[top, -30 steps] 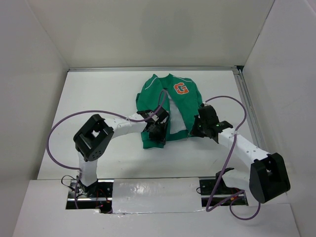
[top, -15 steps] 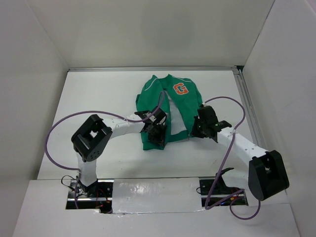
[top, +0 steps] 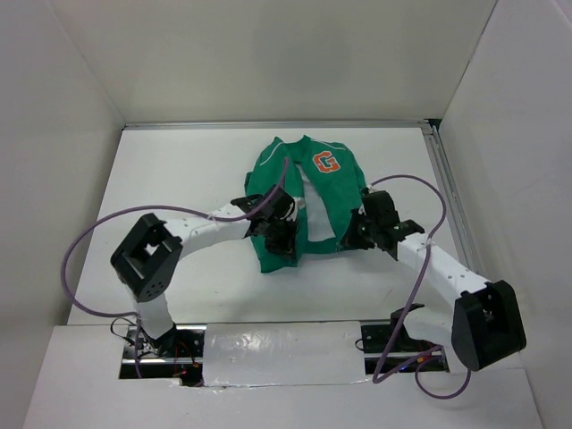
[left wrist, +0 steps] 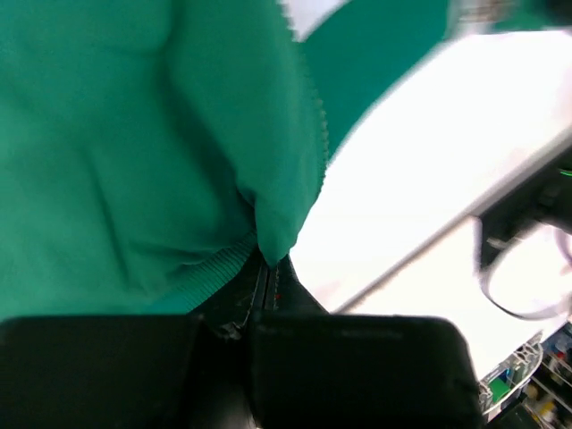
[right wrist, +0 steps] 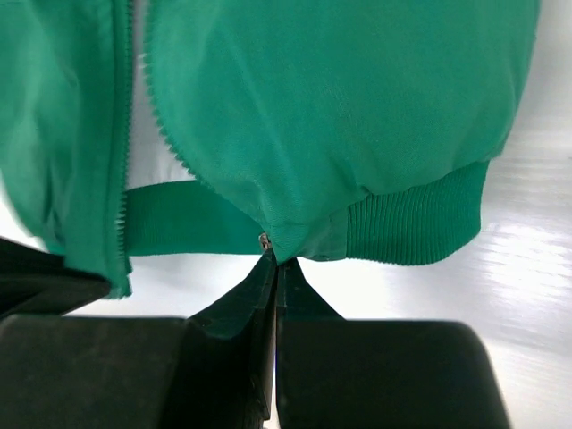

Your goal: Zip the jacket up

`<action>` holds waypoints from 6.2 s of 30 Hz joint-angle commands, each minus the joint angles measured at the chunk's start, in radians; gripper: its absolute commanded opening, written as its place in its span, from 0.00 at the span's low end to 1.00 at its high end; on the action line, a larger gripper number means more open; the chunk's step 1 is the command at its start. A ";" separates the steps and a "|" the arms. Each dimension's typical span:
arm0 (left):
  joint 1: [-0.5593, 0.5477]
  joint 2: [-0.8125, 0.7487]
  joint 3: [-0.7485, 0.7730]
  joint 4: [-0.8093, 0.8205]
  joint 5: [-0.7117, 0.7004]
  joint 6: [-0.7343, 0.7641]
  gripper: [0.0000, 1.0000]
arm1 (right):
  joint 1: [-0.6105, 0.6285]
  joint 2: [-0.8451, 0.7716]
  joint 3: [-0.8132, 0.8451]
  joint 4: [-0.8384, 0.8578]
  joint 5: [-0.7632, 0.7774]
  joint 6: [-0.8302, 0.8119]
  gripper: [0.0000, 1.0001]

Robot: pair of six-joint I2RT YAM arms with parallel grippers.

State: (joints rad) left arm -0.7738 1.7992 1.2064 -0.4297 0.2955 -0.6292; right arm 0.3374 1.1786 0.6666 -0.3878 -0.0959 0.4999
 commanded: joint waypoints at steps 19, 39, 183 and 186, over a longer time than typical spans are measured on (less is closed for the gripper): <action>0.126 -0.261 0.053 0.230 0.174 -0.073 0.00 | -0.092 -0.177 -0.021 0.380 -0.632 0.026 0.00; 0.180 -0.408 -0.129 0.690 0.290 -0.303 0.00 | -0.078 -0.252 -0.102 0.744 -0.663 0.132 0.00; 0.151 -0.235 -0.134 -0.015 0.071 -0.136 0.14 | -0.403 -0.070 -0.018 -0.178 0.552 0.295 0.00; 0.197 -0.273 -0.160 -0.021 0.090 -0.125 0.14 | -0.431 -0.054 -0.006 -0.184 0.571 0.307 0.00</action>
State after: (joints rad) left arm -0.6151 1.5642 1.0702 -0.4480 0.3393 -0.7841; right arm -0.0704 1.1099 0.6109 -0.5304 0.3725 0.7734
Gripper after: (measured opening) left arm 0.182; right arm 0.009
